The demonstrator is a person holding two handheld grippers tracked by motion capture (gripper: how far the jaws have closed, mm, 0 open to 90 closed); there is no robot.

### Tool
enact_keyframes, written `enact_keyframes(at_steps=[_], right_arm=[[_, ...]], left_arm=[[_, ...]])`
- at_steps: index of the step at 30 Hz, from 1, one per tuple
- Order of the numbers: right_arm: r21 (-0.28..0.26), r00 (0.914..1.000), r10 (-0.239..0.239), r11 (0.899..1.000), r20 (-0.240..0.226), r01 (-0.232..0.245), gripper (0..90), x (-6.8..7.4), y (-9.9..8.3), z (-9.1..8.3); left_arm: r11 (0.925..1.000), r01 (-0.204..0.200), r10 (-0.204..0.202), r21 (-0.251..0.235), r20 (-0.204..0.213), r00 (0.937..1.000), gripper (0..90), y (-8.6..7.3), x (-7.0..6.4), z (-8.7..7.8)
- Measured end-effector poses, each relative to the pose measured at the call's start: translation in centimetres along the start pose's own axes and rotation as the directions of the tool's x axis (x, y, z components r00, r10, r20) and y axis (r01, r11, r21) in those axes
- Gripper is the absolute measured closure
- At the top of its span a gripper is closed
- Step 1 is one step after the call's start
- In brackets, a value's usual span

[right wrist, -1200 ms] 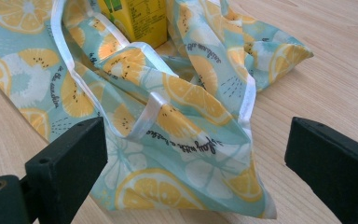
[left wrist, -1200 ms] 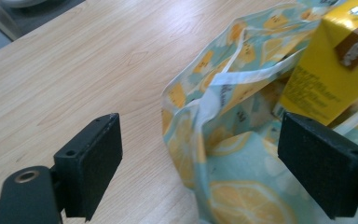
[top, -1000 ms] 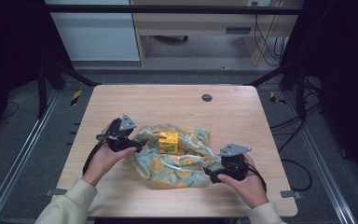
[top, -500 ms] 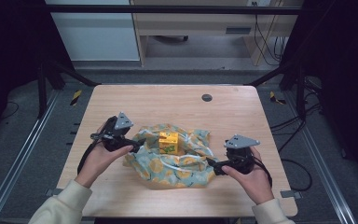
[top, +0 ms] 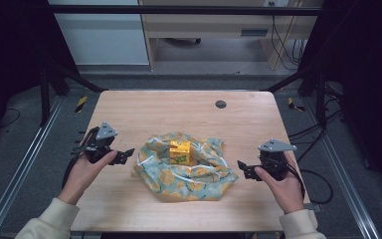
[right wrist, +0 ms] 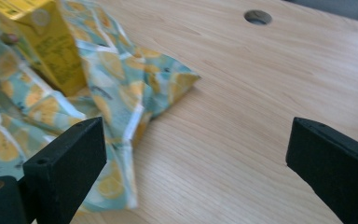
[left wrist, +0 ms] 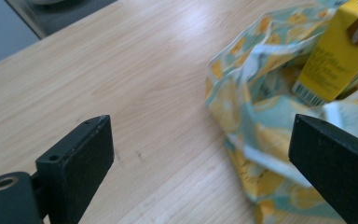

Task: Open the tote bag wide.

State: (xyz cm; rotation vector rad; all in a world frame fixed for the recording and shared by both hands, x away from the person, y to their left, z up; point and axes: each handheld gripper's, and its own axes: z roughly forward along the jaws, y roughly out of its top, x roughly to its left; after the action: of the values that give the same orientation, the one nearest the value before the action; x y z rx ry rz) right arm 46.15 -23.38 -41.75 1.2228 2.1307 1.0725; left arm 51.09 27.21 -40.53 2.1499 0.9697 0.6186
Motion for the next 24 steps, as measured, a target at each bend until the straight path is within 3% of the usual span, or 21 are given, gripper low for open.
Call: enact_keyframes(at_steps=[5, 9, 14, 17, 19, 24], right_arm=[[0.021, 0.9964, 0.068, 0.997, 0.05, -0.07, 6.5, -1.3, -1.0, 0.5], [0.032, 0.9877, 0.14, 0.989, 0.071, -0.142, 12.2, -1.9, -1.6, 1.4], [0.061, 0.983, 0.156, 0.985, 0.097, -0.162, 12.7, -1.7, -2.3, 3.3], [0.073, 0.9801, 0.154, 0.984, 0.125, -0.164, 12.3, -1.7, -3.2, 4.2], [0.097, 0.9792, 0.135, 0.984, 0.151, -0.151, 12.3, -1.8, -3.8, 4.3], [0.095, 0.9756, 0.143, 0.982, 0.167, -0.16, 12.5, -2.2, -5.3, 3.9]], left_arm=[[0.9995, 0.026, -0.025, 0.016, -0.018, 0.9995, 6.4, -1.9, 0.7, 0.1], [0.9981, 0.038, -0.037, 0.048, -0.037, 0.9986, 6.4, -3.4, 1.2, 0.8], [0.9958, 0.077, -0.074, 0.048, -0.068, 0.995, 6.9, -5.6, 2.2, 1.5], [0.995, 0.057, -0.048, 0.081, -0.116, 0.9921, 6.9, -6.9, 2.6, 1.8], [0.994, 0.049, -0.036, 0.098, -0.128, 0.9911, 6.9, -7.7, 2.8, 2.0], [0.9896, 0.083, -0.068, 0.118, -0.13, 0.9892, 6.9, -8.4, 3.1, 2.2]])
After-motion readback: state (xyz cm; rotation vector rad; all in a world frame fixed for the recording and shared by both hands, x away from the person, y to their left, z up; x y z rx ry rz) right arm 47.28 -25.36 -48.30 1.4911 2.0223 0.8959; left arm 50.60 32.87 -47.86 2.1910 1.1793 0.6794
